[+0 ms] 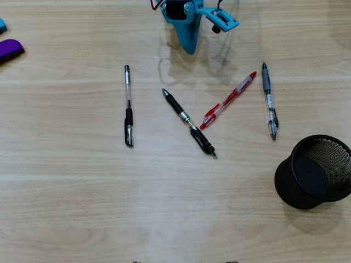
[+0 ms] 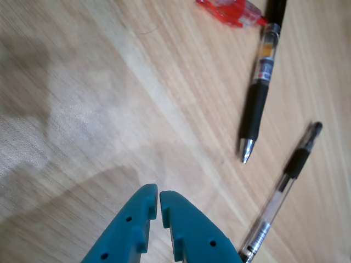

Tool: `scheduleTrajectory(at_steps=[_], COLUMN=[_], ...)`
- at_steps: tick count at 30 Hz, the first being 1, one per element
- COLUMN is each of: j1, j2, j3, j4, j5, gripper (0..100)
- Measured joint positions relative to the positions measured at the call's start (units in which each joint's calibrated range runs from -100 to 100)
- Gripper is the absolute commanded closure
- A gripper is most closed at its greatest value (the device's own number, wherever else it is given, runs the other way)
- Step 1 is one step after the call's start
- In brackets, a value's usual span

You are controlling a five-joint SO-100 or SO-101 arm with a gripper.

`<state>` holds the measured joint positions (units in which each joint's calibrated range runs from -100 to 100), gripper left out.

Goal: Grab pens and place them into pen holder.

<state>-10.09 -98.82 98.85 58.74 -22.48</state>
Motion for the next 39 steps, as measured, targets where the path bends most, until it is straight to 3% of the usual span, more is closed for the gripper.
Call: scheduleTrajectory(at_steps=[39], j1=[0.17], j2=[1.44], j3=[-1.86], j4=[0.0], j5=[0.0], gripper=[97])
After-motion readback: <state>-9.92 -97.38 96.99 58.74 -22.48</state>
